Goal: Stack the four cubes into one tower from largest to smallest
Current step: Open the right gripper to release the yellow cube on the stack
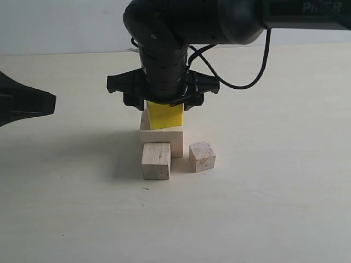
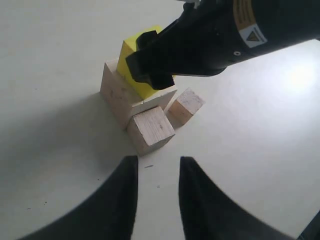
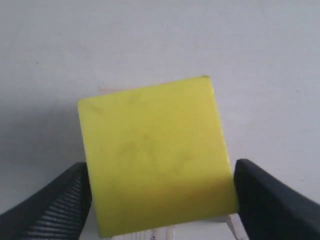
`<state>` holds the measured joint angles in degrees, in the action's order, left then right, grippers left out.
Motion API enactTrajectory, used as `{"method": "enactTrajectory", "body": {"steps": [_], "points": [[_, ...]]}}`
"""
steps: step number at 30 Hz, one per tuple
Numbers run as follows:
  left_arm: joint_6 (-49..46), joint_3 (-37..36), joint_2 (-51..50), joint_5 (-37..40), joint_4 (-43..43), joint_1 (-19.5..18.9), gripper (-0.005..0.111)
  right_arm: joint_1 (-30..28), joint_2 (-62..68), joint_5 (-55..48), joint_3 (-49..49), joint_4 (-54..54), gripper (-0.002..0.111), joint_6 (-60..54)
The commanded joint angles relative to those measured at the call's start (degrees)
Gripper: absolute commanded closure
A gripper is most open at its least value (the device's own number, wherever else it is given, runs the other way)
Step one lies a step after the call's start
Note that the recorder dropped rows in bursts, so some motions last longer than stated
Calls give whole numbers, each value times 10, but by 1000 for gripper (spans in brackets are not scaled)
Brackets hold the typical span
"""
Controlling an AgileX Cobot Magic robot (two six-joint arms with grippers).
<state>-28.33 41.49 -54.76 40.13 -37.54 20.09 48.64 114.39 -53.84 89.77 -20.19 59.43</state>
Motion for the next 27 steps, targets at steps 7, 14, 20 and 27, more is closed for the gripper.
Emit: {"method": "enactTrajectory", "body": {"steps": [7,14,20,27], "points": [[1,-2,3,-2,-9,-1,77,0,-3,0,-2,11,34,-5],[1,-2,3,-2,-9,-1,77,0,-3,0,-2,23,34,-10],[1,-2,3,-1,-10,-1,77,0,-3,-9,-2,29,34,-14],[1,-2,3,0,-11,-1,77,0,-3,-8,-2,51,34,-29]]}}
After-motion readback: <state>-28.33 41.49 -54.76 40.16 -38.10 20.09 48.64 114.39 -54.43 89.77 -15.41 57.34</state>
